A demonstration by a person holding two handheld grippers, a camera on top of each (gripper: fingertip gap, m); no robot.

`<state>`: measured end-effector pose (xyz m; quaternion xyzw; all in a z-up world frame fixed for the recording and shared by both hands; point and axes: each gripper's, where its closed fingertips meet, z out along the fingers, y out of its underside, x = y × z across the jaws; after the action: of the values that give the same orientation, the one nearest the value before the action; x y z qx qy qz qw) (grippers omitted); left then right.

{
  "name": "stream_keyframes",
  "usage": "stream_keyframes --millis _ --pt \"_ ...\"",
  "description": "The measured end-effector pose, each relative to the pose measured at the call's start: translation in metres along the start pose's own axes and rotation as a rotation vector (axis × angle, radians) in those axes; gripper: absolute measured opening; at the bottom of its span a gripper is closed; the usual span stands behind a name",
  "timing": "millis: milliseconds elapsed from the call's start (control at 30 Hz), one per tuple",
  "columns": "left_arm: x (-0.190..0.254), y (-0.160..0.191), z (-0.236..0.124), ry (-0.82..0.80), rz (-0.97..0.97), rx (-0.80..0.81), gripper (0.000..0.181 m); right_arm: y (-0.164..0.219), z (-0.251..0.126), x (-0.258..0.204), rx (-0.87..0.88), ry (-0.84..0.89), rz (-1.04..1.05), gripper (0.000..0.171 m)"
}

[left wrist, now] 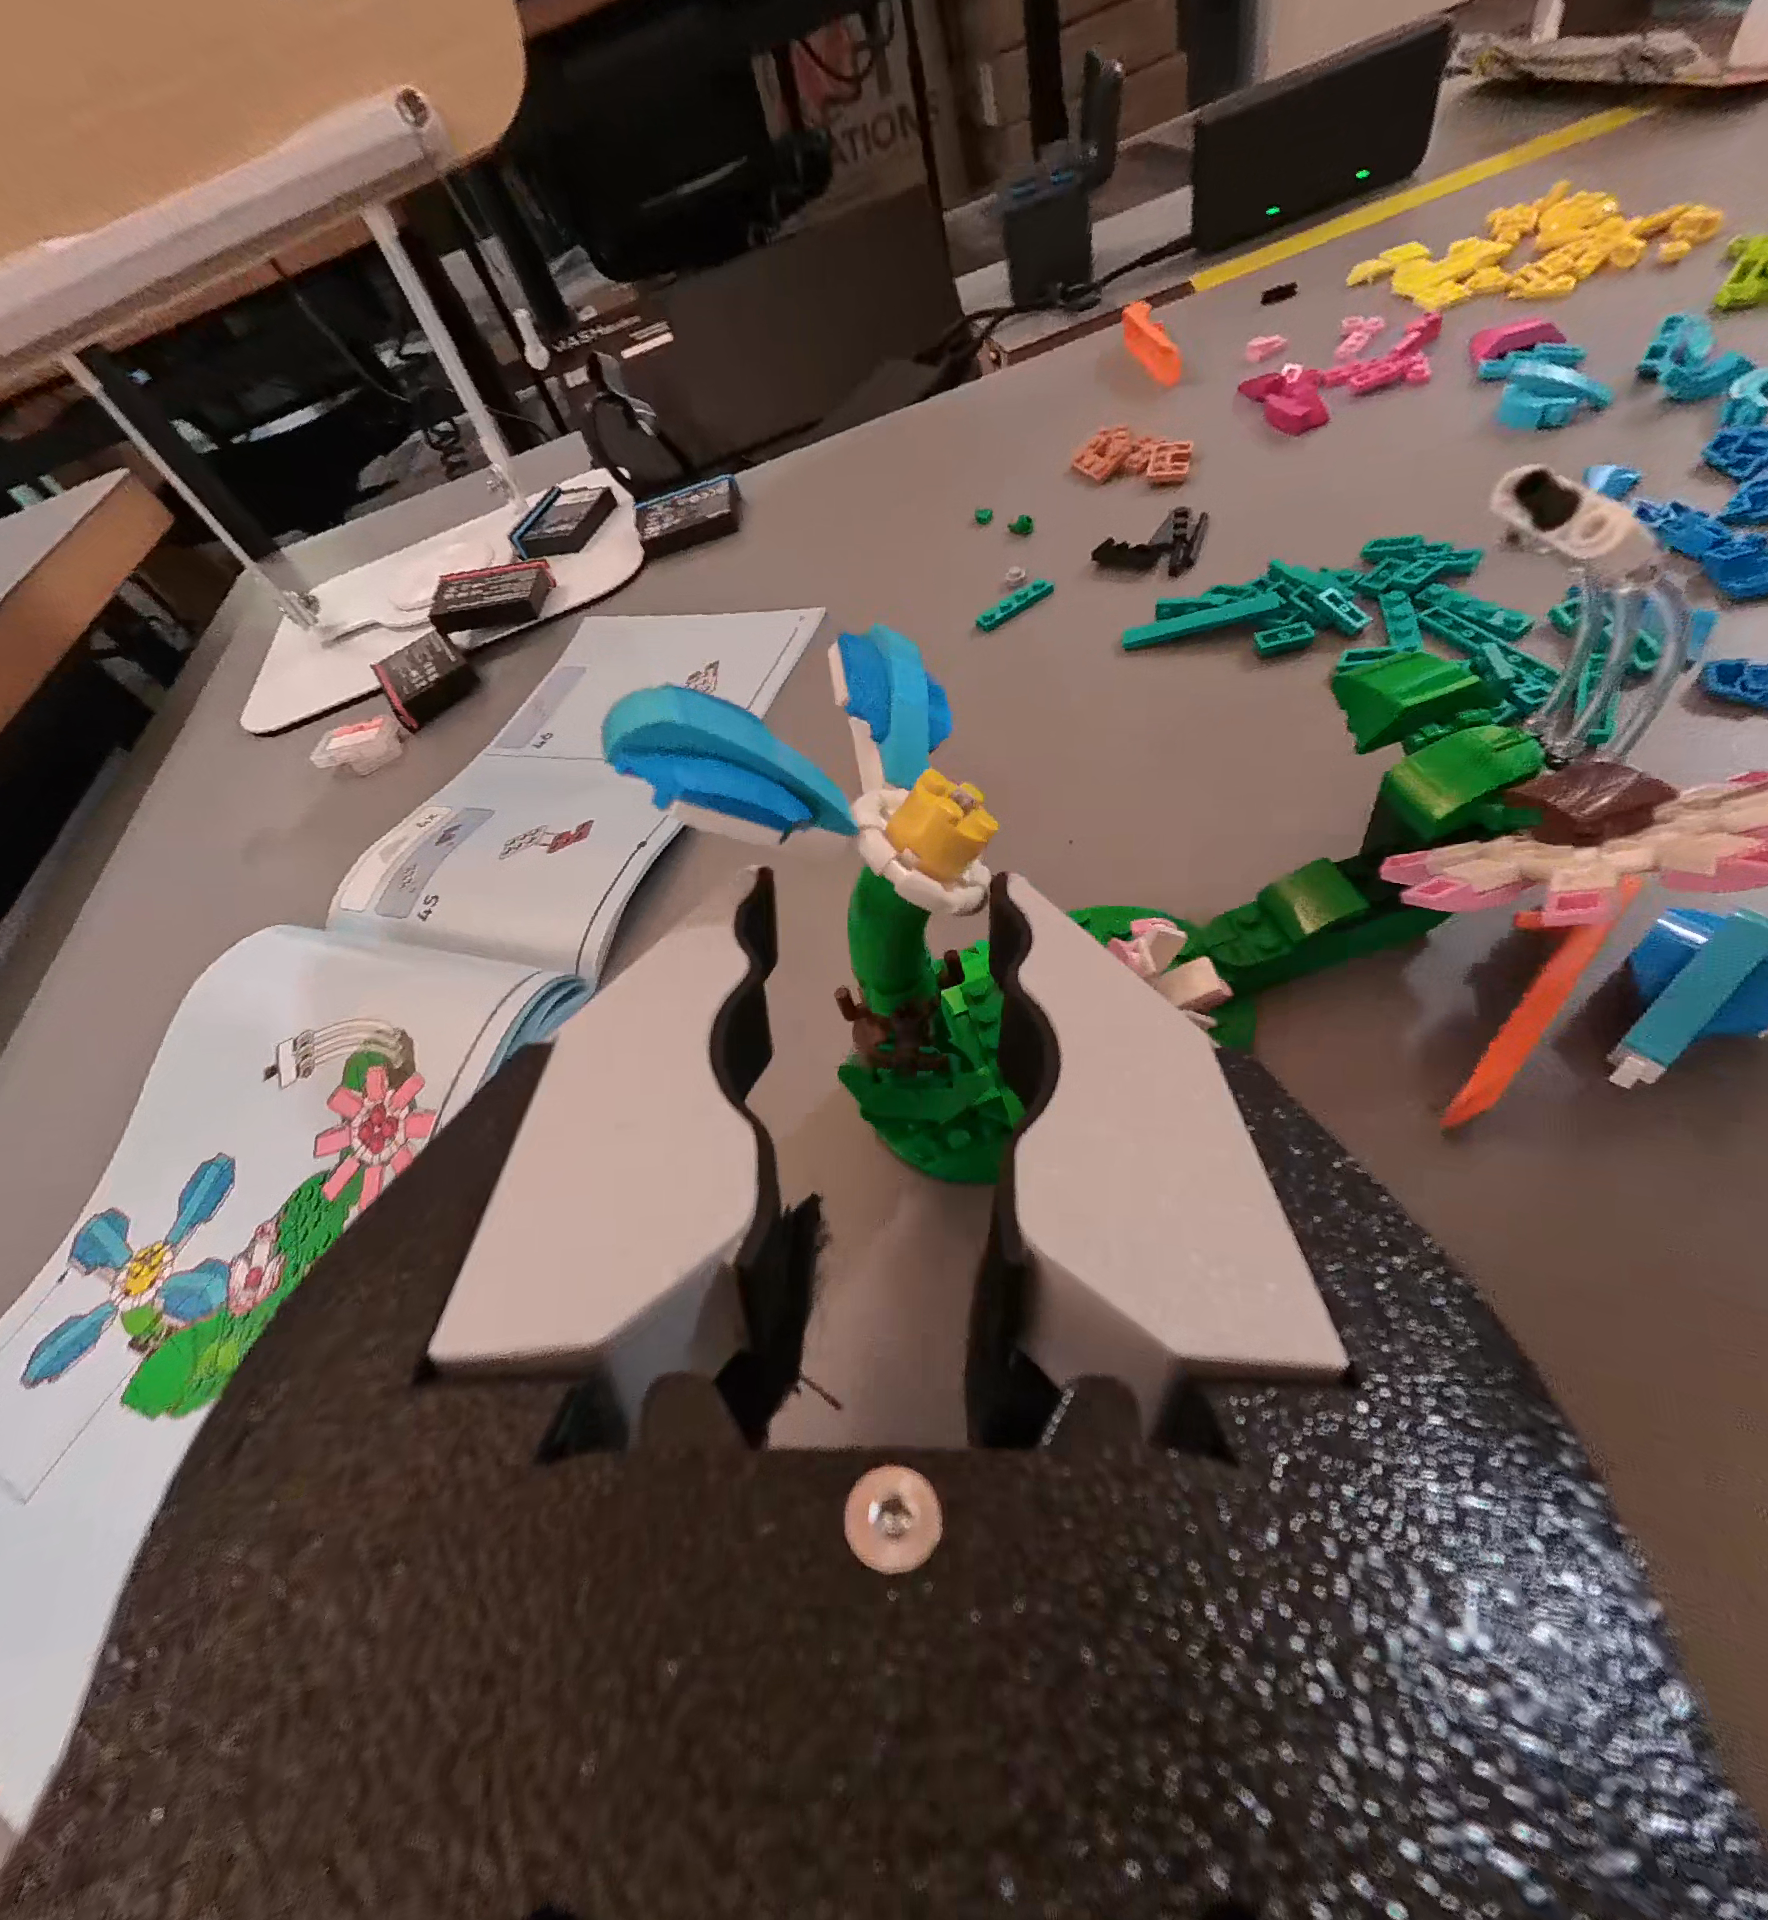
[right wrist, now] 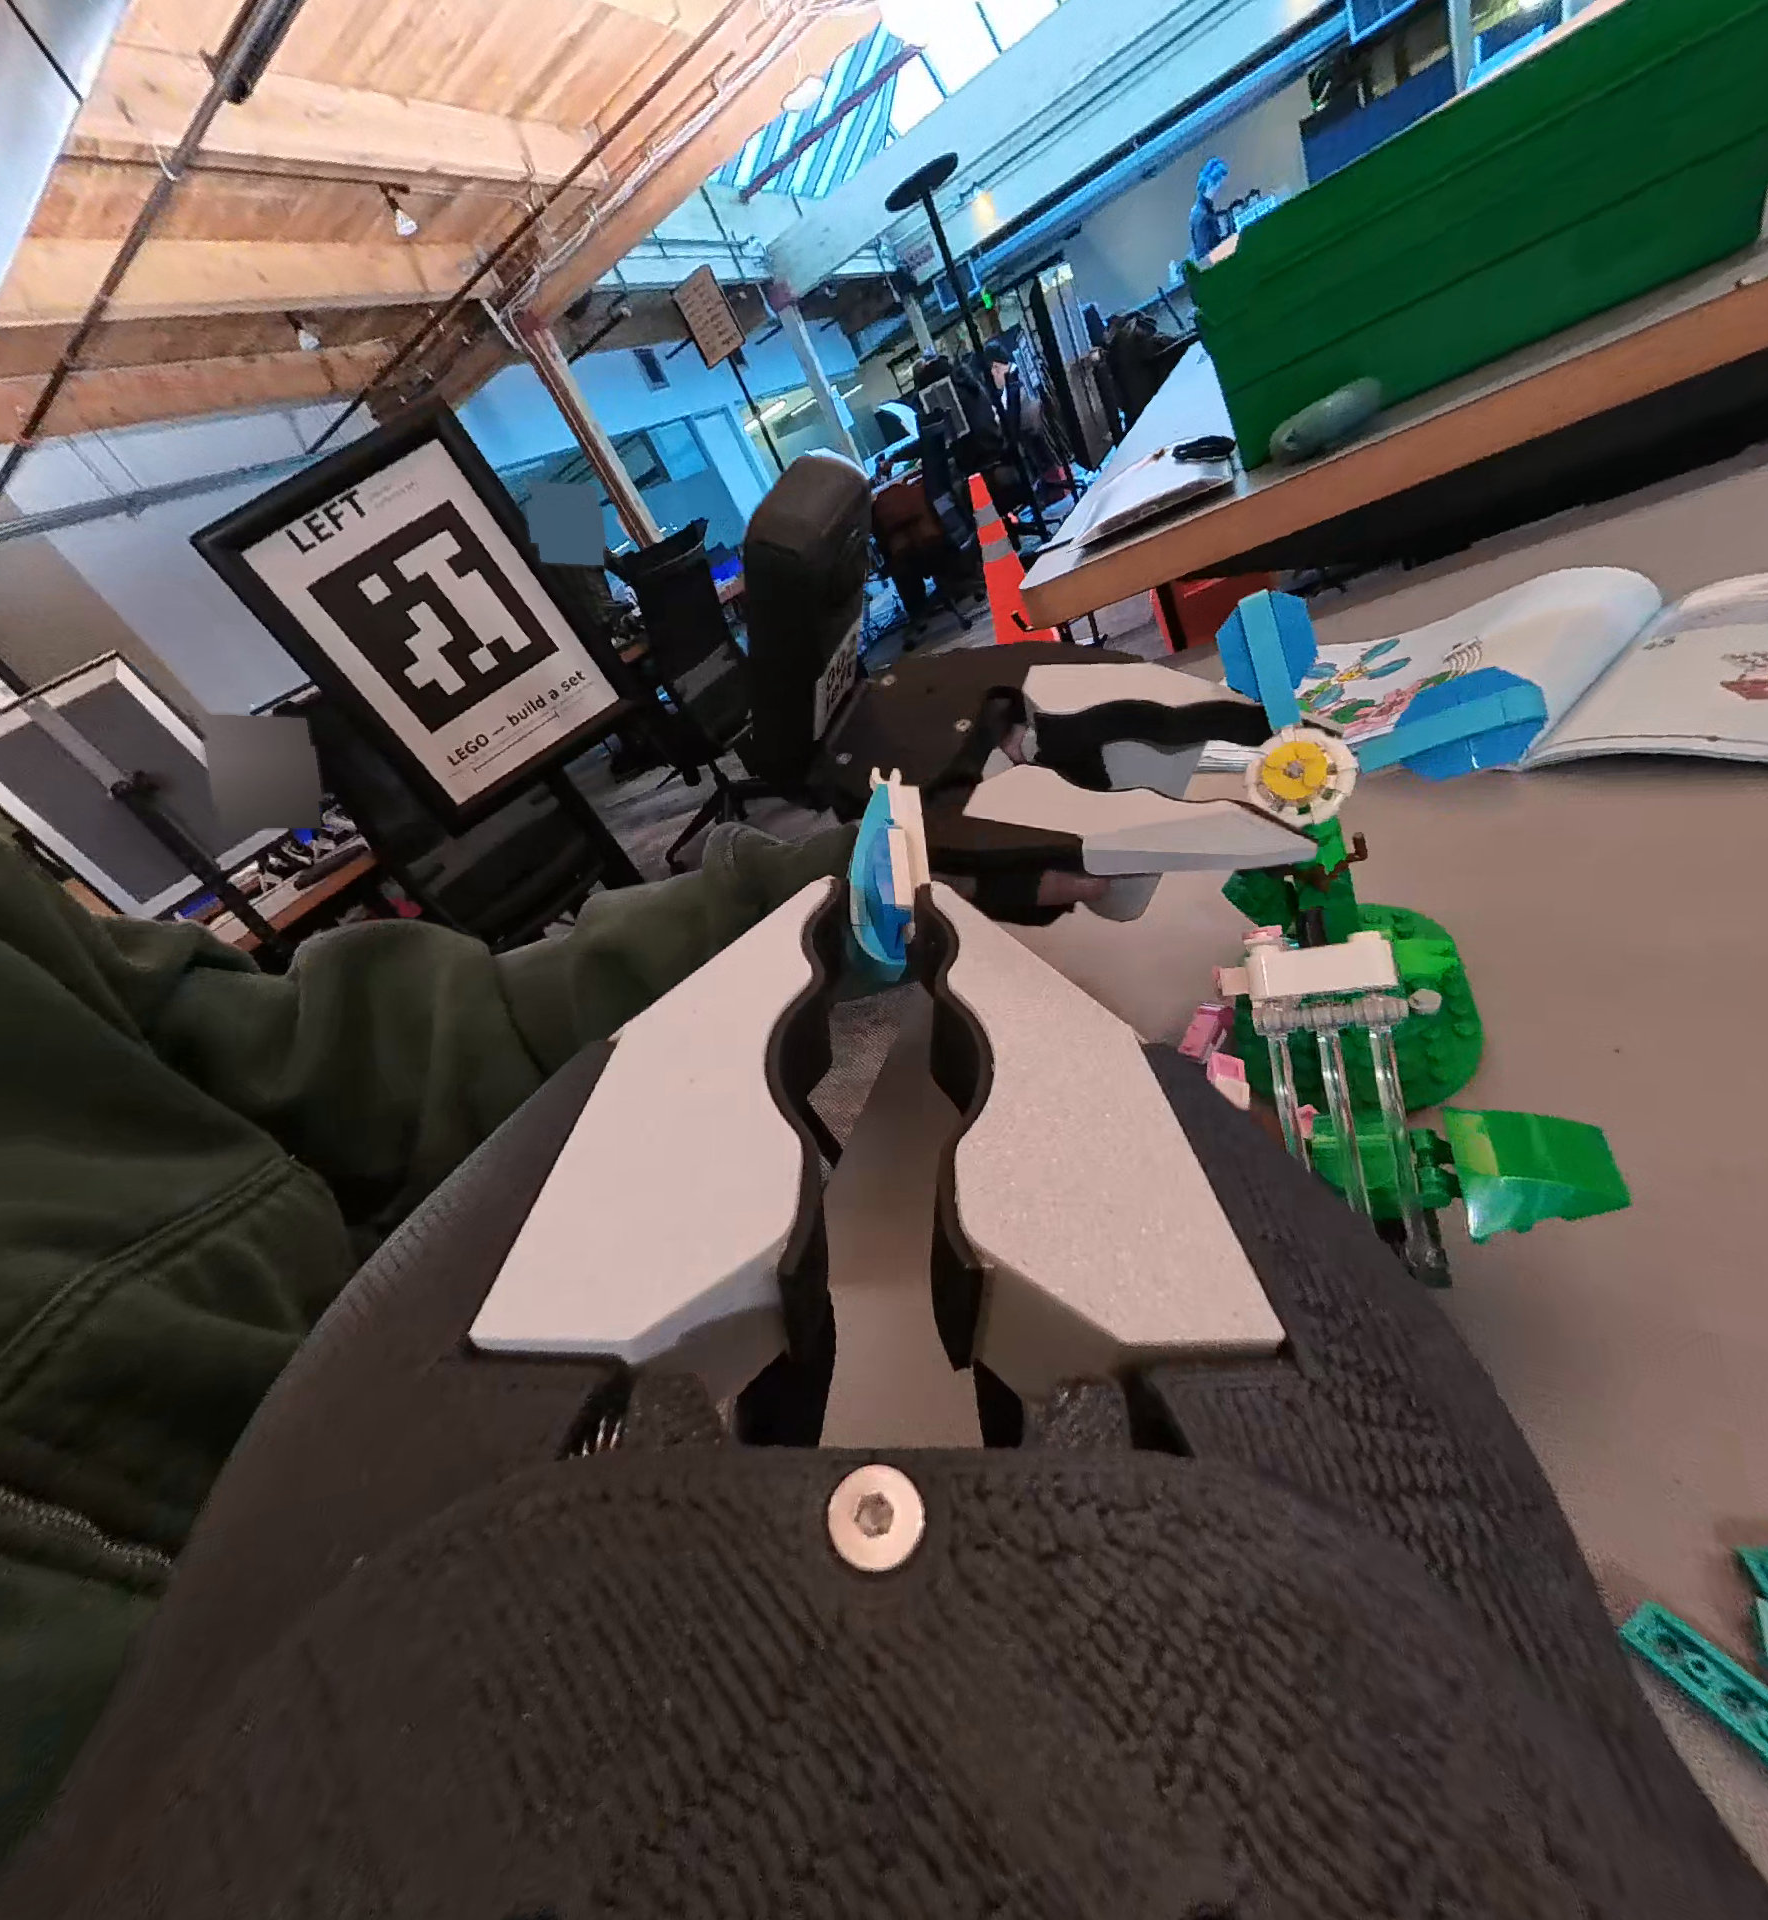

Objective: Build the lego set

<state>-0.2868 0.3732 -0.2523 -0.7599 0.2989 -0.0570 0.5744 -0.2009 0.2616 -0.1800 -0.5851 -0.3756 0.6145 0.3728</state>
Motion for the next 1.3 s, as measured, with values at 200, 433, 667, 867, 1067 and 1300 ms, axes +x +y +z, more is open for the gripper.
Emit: stream_keyframes --millis 200,433,667,867,1067,1300 --pt "0.003 0.005 0.009 0.048 -0.005 -0.015 0.026 -0.005 -0.006 0.005 0.027 0.024 0.036 0.011" --pt "0.005 0.007 0.009 0.101 -0.002 -0.015 0.036 -0.02 -0.023 0.009 0.062 0.043 0.032 0.011" --pt "-0.001 0.011 0.006 0.147 0.062 -0.052 0.03 -0.03 -0.041 0.016 0.085 0.058 0.037 0.011" --pt "-0.002 0.01 0.013 0.148 0.069 -0.042 0.014 -0.029 -0.046 0.027 0.057 0.079 0.04 0.011" --pt "-0.003 0.007 0.016 0.11 -0.088 -0.007 0.013 -0.033 -0.053 0.059 0.033 0.104 0.077 0.011" --pt "0.014 0.002 0.017 0.102 -0.191 0.027 0.013 -0.018 -0.037 0.111 -0.101 0.054 0.182 0.011"
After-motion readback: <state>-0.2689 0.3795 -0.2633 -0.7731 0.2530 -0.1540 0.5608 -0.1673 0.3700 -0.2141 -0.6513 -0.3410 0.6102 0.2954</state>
